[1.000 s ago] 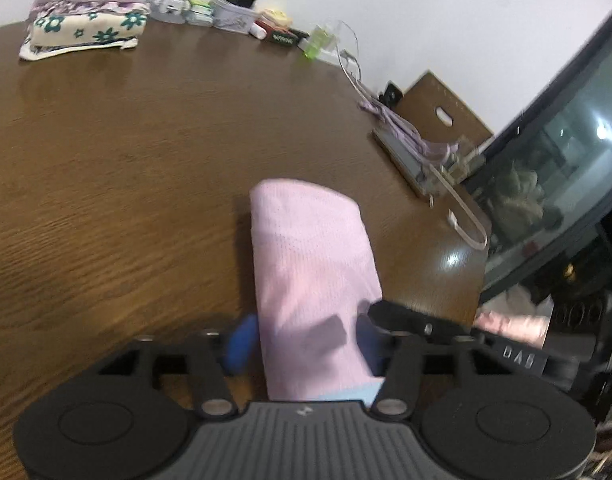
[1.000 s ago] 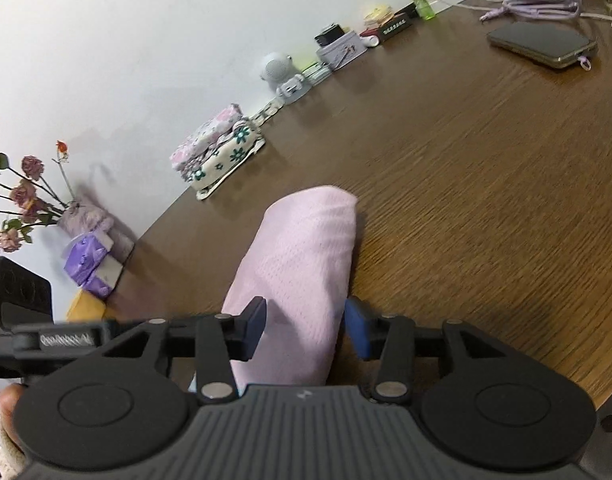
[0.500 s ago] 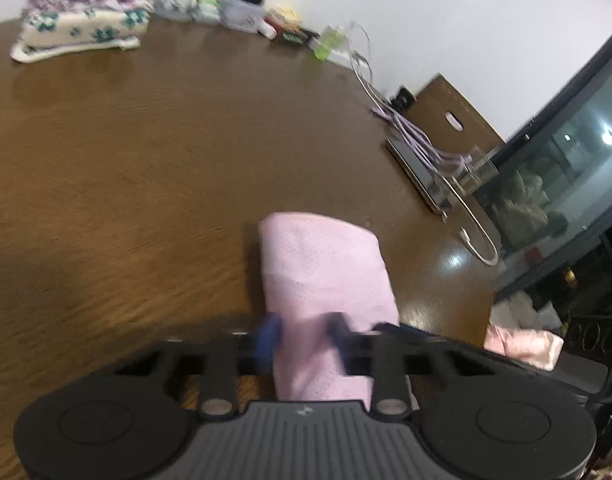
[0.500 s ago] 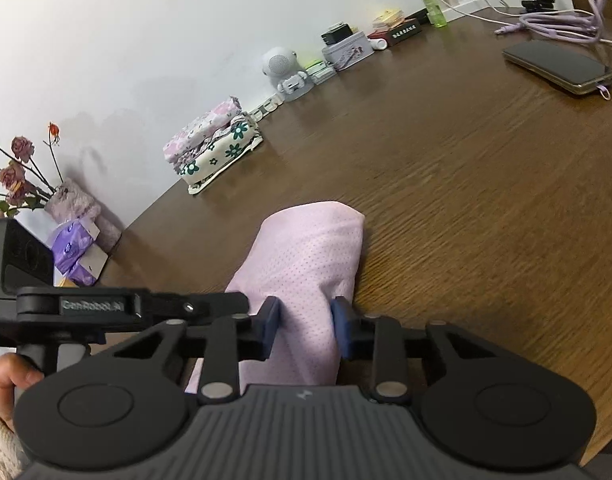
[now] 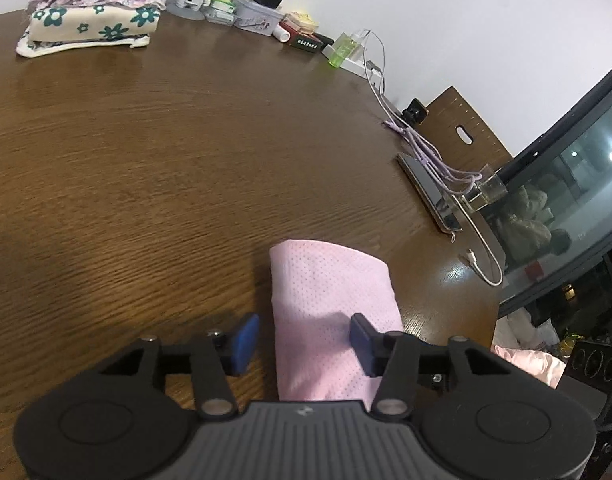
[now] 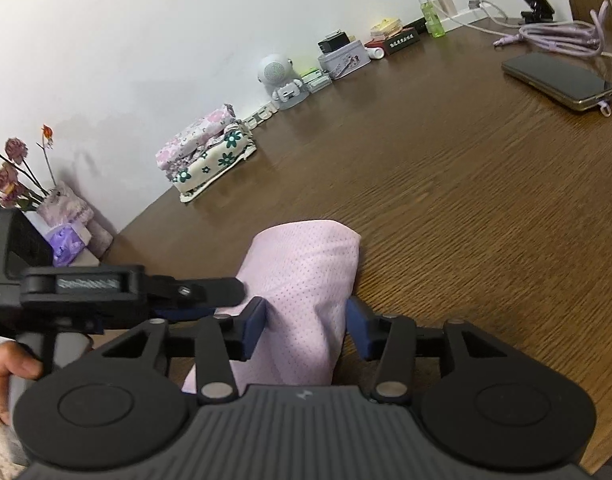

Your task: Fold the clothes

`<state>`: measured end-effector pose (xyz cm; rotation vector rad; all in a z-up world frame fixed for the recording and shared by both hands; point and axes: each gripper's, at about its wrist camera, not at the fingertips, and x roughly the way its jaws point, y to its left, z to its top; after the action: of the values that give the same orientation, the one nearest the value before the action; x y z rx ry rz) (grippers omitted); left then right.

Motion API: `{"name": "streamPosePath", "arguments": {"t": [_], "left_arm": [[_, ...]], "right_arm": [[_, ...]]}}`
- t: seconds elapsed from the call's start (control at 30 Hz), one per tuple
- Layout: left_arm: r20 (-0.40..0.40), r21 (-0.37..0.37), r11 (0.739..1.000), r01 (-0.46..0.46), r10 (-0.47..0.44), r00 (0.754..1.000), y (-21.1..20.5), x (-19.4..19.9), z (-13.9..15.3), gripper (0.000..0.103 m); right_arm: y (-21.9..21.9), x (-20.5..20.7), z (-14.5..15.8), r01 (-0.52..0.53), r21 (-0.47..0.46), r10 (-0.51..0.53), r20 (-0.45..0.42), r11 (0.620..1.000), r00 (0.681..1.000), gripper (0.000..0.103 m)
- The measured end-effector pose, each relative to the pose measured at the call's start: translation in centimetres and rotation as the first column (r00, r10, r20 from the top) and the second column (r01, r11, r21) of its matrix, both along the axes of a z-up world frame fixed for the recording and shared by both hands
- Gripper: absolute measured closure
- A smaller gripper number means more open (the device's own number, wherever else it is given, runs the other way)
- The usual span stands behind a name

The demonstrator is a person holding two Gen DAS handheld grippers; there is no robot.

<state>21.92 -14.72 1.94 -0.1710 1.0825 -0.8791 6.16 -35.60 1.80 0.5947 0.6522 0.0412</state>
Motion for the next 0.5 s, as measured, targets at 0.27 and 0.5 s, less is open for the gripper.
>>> {"name": "streamPosePath", "arguments": {"t": [0.27,0.5], "left_arm": [[-0.005,-0.017,0.999,-0.052,0.052,0.999,-0.5,1.1,0.1,0.046],[-0.041,-0.057,0.997,-0.056,0.054,0.998,-1.1,2.2,-0.4,0.055]], "right_arm": [[-2.2,1.6,-0.4,0.036,0.053,-0.037,0.009,0.998,0.999,0.054],[-3.5,2.9,-1.3,0.05,0.103,-0.05,0.001,0.993,0.999,0.05]]}}
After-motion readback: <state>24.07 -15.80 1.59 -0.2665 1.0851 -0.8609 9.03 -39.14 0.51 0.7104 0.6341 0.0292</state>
